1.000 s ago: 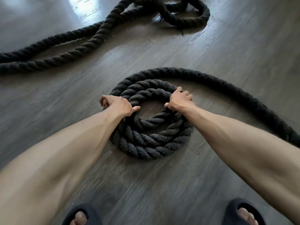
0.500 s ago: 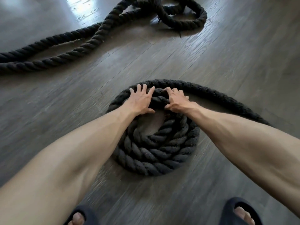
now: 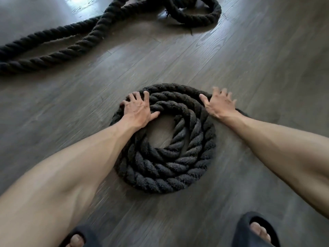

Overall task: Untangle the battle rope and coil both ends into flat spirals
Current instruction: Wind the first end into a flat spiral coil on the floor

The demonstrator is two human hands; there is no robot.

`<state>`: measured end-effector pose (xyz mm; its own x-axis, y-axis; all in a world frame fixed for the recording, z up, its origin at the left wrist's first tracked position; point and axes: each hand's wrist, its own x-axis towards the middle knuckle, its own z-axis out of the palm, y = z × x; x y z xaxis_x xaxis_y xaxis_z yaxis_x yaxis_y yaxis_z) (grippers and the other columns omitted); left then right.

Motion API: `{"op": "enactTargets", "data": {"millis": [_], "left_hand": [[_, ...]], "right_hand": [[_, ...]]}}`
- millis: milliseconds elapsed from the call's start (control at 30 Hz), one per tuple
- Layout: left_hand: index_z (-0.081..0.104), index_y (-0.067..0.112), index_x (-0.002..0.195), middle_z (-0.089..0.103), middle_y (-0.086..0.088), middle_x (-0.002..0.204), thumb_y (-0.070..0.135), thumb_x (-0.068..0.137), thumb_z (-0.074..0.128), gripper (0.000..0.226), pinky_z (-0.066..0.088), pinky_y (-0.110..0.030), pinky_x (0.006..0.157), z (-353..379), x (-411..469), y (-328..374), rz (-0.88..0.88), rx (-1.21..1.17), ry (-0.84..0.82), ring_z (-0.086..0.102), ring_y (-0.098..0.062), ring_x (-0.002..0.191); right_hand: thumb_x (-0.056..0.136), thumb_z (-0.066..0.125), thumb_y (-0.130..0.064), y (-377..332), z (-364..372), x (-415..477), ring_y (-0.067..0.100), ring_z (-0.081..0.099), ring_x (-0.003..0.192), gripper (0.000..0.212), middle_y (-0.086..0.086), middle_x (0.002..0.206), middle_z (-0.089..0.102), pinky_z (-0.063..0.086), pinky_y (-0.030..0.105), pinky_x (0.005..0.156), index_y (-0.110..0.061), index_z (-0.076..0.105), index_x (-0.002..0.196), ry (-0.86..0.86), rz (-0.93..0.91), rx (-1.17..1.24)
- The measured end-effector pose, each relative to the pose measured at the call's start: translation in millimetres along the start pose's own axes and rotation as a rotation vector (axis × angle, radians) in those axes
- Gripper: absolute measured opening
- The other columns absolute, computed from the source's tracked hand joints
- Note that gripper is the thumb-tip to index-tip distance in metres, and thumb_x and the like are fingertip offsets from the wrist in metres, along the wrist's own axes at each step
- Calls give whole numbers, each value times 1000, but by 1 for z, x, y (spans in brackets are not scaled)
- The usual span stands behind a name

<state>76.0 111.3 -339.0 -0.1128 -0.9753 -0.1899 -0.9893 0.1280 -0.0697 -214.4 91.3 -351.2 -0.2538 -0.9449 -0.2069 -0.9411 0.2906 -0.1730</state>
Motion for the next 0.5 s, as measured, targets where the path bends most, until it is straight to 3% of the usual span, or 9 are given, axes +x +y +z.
{"op": "enactTargets", "data": {"millis": [100, 267, 400, 500], "left_hand": [[9, 12, 154, 32, -32, 140, 74, 86, 42, 97, 43, -65, 92, -9, 8, -13, -119, -33, -75, 37, -50, 124], [0, 12, 156, 29, -35, 144, 78, 84, 39, 106, 44, -61, 96, -19, 17, -46, -385, -35, -236, 39, -51, 126], [-8, 6, 155, 30, -34, 148, 85, 78, 38, 119, 37, -56, 107, -19, 21, -77, -543, -69, -365, 36, -46, 135], [-8, 8, 155, 19, -32, 155, 90, 72, 37, 125, 22, -68, 110, -17, 20, -86, -578, -63, -393, 24, -48, 141]], "right_hand": [[85, 22, -85, 15, 10, -8, 45, 30, 141, 95, 26, 152, 32, 27, 69, 110, -16, 31, 151, -77, 117, 32], [65, 12, -102, -49, 21, -21, 47, 18, 147, 125, 27, 161, 16, 19, 74, 107, -21, 2, 160, -122, -34, 54], [60, 45, -100, -103, 20, -14, 58, 1, 147, 141, 30, 164, -7, 11, 81, 105, -17, -13, 159, -261, -173, -39], [62, 59, -92, -115, 14, -3, 58, -2, 147, 142, 29, 164, -12, 11, 81, 108, -19, -15, 159, -336, -174, -68]]}}
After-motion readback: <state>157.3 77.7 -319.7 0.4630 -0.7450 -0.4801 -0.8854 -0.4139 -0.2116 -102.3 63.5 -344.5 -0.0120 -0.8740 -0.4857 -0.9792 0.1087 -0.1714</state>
